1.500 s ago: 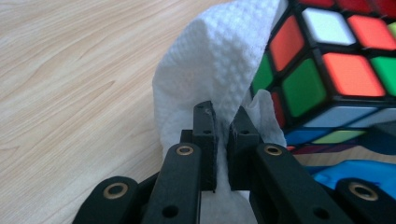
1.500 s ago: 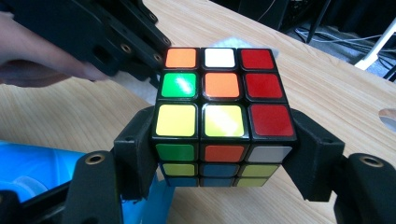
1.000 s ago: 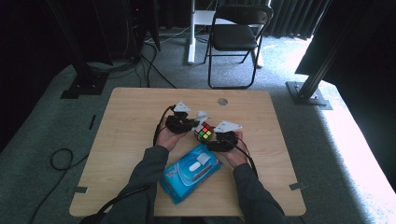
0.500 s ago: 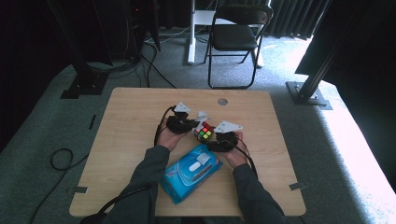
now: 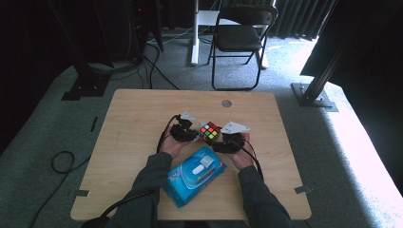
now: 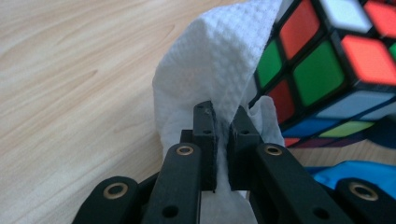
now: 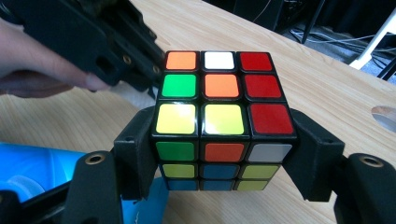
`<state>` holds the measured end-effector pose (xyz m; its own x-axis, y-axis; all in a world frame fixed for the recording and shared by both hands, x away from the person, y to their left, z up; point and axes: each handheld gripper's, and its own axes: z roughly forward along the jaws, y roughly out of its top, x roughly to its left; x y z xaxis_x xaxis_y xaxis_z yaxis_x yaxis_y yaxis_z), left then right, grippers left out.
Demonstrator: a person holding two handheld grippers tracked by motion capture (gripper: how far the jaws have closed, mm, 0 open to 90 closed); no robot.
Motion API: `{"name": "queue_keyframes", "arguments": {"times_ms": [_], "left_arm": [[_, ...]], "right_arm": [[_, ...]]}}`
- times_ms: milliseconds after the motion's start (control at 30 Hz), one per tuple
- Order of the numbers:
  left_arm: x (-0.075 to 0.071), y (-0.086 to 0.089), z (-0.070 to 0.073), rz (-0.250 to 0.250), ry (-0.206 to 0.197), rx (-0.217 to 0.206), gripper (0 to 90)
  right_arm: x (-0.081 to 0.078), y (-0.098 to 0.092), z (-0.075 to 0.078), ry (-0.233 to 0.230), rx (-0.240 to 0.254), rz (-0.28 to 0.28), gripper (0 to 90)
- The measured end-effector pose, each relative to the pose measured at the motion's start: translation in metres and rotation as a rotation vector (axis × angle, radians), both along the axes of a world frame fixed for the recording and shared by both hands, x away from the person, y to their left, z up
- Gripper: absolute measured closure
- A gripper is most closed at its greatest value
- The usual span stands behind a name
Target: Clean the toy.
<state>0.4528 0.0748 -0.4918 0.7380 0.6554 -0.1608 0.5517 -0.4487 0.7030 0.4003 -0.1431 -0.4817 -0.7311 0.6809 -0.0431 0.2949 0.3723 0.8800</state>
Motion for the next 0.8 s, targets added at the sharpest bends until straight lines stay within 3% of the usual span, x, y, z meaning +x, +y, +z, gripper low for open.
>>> {"name": "queue_keyframes", "arguments": {"times_ms": [200,800], "left_arm": [[-0.001,0.001,-0.003,-0.004,0.004,0.024,84.7],[-0.004,0.005,-0.008,-0.016,0.005,0.033,84.7]], "right_arm": [[0.000,-0.001,0.002,-0.008,0.010,-0.004,34.3],[0.004,-0.003,0.015,-0.031,0.050,-0.041,34.4]]}}
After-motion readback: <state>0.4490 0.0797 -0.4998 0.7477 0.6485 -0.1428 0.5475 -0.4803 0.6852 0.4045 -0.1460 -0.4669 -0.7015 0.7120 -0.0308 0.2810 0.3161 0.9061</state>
